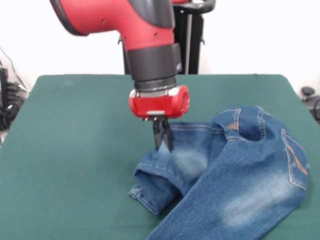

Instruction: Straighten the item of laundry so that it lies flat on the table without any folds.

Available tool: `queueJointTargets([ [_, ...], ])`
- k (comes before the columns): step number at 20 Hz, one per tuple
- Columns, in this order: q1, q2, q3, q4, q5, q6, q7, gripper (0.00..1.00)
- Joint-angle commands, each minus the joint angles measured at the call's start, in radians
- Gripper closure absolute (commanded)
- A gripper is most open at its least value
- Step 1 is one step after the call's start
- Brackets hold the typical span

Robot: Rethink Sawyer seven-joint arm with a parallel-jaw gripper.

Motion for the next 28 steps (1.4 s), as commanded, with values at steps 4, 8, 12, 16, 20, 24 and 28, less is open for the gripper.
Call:
queueJointTargets([
  [4, 0.134, -0.13, -0.039, 0.02, 0.142, 0.223, 0.206, 1.0],
  [8, 0.142, -0.146, -0.05, 0.021, 0.163, 0.244, 0.194, 1.0],
  [12, 0.126, -0.145, -0.044, 0.028, 0.173, 0.248, 0.169, 1.0],
  [16, 0.119, -0.124, -0.04, 0.019, 0.172, 0.238, 0.153, 1.0],
  [20, 0.098, -0.13, -0.043, -0.021, 0.163, 0.302, 0.105, 1.0],
  [24, 0.061, -0.138, -0.035, -0.08, 0.153, 0.394, 0.053, 1.0],
  [28, 0.004, -0.153, -0.011, -0.095, 0.135, 0.461, 0.002, 1.0],
])
